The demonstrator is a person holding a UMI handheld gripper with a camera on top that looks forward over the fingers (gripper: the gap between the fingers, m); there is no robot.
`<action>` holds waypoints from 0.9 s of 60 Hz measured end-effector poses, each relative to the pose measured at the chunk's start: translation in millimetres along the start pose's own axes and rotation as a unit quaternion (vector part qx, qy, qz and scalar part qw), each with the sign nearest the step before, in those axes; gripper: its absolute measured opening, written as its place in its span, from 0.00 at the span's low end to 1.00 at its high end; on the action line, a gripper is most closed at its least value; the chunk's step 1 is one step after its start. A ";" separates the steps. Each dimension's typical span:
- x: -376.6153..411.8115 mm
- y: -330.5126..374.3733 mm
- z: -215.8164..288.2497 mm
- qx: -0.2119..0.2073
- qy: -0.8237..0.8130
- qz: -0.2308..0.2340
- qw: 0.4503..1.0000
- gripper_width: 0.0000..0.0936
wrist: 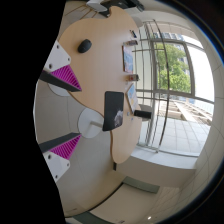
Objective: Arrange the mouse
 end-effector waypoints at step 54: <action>287.9 -115.8 -97.2 0.036 0.049 0.149 0.987 0.90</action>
Point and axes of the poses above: the point between the fingertips, and its own axes, seen from behind it with the camera up: x to the left, z up, y backward, against the way the camera looks, the point moved 10 cm from there along y, backward, against the way the camera looks, and after that the axes turned 2 degrees about -x, right-handed, at the moved point
